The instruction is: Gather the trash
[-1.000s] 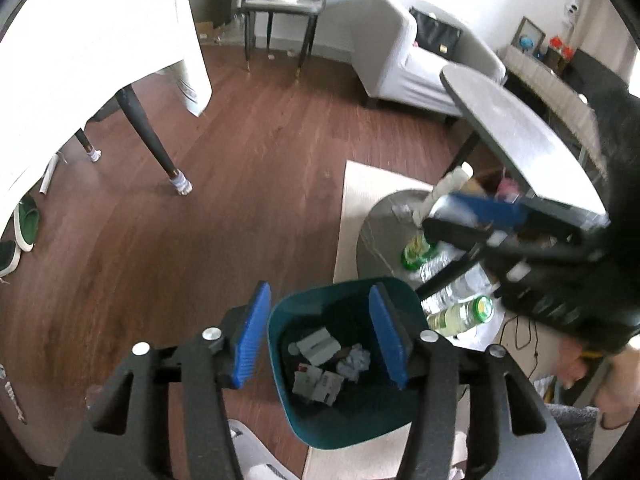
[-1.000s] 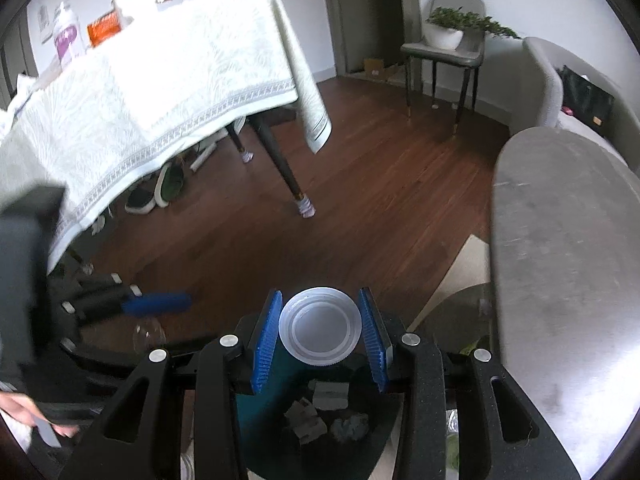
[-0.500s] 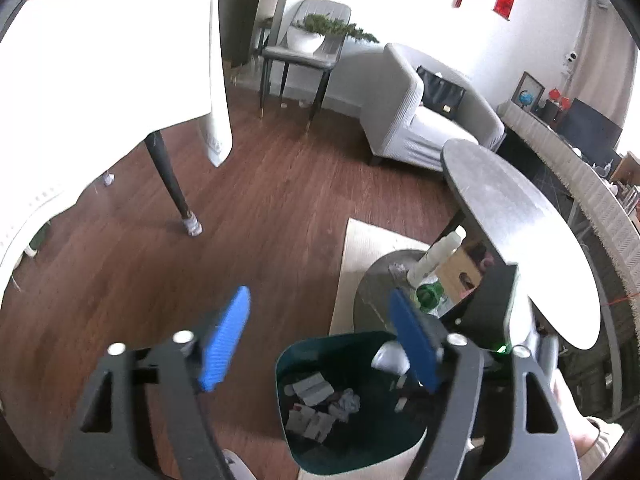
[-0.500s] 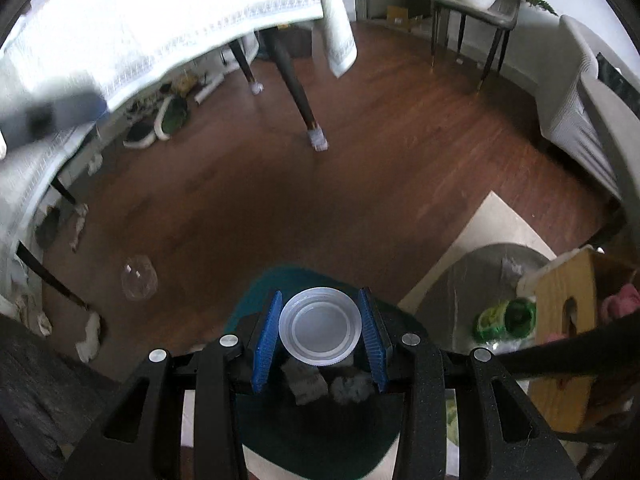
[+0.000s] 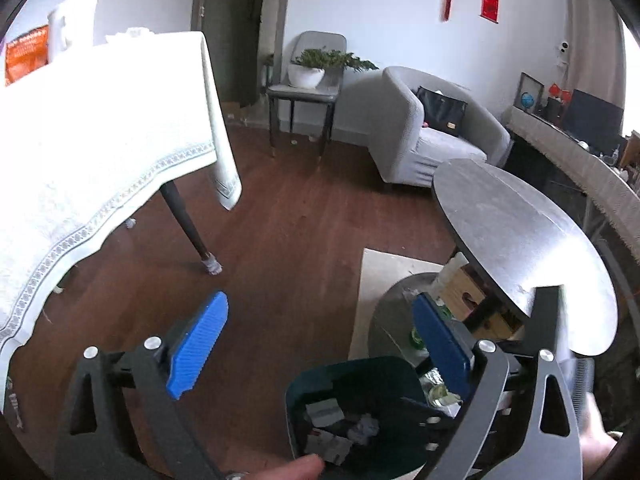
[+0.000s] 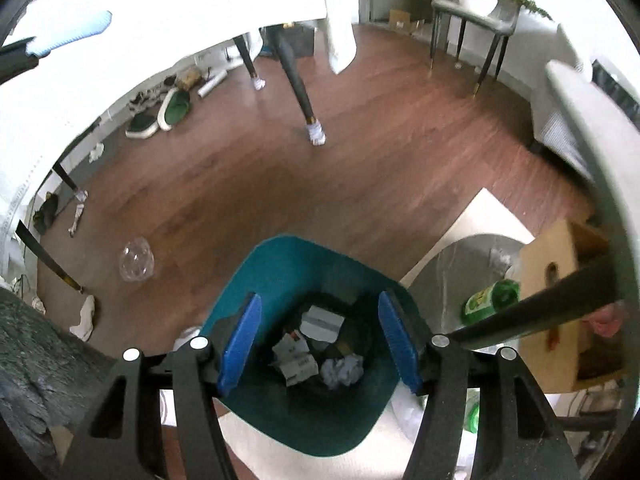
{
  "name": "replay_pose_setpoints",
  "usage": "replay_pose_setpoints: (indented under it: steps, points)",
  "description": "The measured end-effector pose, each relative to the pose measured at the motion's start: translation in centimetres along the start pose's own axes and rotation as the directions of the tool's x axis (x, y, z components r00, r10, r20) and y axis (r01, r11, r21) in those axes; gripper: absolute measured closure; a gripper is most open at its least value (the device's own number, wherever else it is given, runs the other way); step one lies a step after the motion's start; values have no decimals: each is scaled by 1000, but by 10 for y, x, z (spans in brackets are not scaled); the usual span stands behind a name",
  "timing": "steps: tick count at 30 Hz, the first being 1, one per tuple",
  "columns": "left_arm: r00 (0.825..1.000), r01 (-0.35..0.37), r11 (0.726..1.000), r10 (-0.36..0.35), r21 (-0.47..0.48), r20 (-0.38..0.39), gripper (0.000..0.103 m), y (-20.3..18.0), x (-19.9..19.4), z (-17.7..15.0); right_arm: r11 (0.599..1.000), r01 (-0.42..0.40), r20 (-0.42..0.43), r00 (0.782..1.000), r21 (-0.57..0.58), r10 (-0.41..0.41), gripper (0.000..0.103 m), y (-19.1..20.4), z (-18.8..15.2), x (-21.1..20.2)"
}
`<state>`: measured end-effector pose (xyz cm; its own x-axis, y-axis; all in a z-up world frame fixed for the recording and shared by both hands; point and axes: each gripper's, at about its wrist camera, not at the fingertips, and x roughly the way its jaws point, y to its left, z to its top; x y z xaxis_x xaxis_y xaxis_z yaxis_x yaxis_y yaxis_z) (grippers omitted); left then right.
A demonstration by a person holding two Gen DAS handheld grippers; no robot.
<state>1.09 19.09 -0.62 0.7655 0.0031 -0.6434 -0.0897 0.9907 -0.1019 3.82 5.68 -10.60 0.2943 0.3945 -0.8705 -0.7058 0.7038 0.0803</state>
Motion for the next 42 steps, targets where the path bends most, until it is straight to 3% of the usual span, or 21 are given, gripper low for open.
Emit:
replay_pose_setpoints:
  steps: [3, 5, 12, 17, 21, 28, 42]
  points:
    - [1000, -19, 1000, 19, 11, 5, 5, -6, -2, -4, 1000, -10, 81, 997, 17, 9, 41, -2, 1, -26]
    - [999, -31, 999, 31, 33, 13, 5, -12, -4, -9, 1000, 9, 141, 990, 17, -11, 33, -2, 0, -47]
    - [996, -78, 995, 76, 67, 41, 3, -40, -8, -25, 985, 122, 328, 931, 125, -157, 13, -35, -18, -111]
    - [992, -115, 992, 112, 57, 53, 3, -56, -14, -35, 951, 208, 360, 889, 230, -282, 4, -63, -37, -135]
    - [994, -108, 992, 106, 58, 38, 3, -65, -13, -41, 924, 282, 356, 861, 257, -362, 4, -78, -55, -148]
    - [994, -111, 989, 111, 95, 13, 3, -79, -4, -50, 911, 260, 357, 857, 320, -371, 4, -103, -78, -156]
    - [996, -94, 992, 95, 79, 0, 3, -84, -1, -52, 908, 249, 359, 858, 338, -369, 4, -112, -87, -165]
